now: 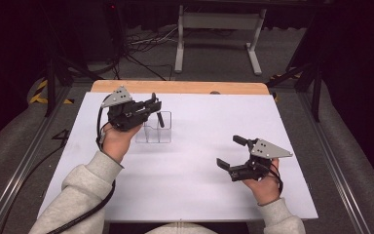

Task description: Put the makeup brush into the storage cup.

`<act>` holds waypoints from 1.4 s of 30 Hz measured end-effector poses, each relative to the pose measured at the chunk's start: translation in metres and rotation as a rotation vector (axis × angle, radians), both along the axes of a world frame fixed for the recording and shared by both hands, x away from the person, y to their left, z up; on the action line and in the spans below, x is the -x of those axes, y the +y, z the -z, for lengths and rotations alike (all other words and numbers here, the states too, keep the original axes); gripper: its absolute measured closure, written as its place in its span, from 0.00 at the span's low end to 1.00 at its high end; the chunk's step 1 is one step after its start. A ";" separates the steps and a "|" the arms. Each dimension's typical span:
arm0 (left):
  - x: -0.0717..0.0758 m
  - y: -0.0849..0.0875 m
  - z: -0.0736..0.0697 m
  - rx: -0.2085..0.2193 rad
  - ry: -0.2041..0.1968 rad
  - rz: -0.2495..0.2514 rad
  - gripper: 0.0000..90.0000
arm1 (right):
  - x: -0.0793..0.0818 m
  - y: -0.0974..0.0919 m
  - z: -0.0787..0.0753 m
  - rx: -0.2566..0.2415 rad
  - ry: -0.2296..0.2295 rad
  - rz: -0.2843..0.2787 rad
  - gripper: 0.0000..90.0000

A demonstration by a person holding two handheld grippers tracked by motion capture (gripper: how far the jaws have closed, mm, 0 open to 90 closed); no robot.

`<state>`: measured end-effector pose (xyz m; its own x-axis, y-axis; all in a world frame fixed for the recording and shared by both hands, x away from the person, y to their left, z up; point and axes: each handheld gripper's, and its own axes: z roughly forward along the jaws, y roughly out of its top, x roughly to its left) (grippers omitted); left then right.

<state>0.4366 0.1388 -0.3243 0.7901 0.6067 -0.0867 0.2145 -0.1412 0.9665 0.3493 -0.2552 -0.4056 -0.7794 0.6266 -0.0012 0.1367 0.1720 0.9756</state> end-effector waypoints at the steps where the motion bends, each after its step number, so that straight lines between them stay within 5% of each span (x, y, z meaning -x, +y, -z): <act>1: -0.002 -0.001 0.000 -0.009 -0.006 -0.015 0.85 | 0.000 -0.001 0.000 0.002 0.002 0.004 0.01; 19: -0.018 -0.006 0.007 -0.009 0.028 -0.131 0.85 | -0.001 -0.001 0.001 -0.009 0.012 0.003 0.01; 42: -0.024 -0.013 0.032 -0.043 0.080 -0.136 0.85 | -0.001 -0.002 -0.001 -0.019 0.008 -0.001 0.01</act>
<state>0.4606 0.1256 -0.3564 0.6919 0.7124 -0.1172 0.3102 -0.1467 0.9393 0.3506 -0.2571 -0.4049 -0.7798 0.6258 0.0171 0.1445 0.1533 0.9776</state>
